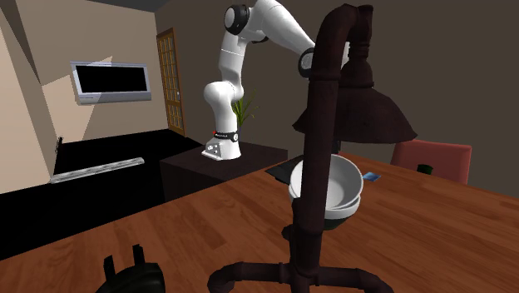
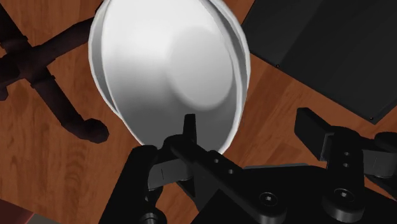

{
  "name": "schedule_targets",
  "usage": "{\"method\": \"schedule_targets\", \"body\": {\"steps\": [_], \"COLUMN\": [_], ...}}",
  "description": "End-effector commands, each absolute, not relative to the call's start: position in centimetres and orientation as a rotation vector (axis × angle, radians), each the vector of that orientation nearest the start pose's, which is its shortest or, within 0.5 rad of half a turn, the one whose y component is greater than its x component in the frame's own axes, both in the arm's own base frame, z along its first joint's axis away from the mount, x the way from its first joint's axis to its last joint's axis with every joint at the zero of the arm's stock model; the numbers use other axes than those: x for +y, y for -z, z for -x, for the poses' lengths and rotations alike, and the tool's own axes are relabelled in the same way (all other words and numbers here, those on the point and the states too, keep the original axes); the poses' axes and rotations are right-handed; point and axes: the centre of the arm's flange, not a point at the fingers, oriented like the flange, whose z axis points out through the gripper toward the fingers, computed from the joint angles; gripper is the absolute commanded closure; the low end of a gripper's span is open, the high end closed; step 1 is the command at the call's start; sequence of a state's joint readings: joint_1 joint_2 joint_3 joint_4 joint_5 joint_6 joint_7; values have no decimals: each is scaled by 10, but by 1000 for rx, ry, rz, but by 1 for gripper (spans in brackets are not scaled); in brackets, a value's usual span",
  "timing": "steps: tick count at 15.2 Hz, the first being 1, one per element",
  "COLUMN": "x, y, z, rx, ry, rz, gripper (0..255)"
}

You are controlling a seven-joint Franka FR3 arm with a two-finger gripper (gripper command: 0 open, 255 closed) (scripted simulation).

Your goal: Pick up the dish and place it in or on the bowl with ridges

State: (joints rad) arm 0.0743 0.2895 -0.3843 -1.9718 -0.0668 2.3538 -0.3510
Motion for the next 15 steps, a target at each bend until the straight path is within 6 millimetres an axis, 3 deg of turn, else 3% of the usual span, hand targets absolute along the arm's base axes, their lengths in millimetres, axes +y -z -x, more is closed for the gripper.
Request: {"method": "schedule_targets", "body": {"steps": [1,3,7,15], "x": [-179,-179,-170,-170], "y": [-345,-345,-394,-394], "z": [-589,-589,-586,-585], "rx": [-176,-176,-176,-176], "ry": [91,91,91,91], "rz": [3320,3320,3320,3320], "gripper": [0,0,0,0]}}
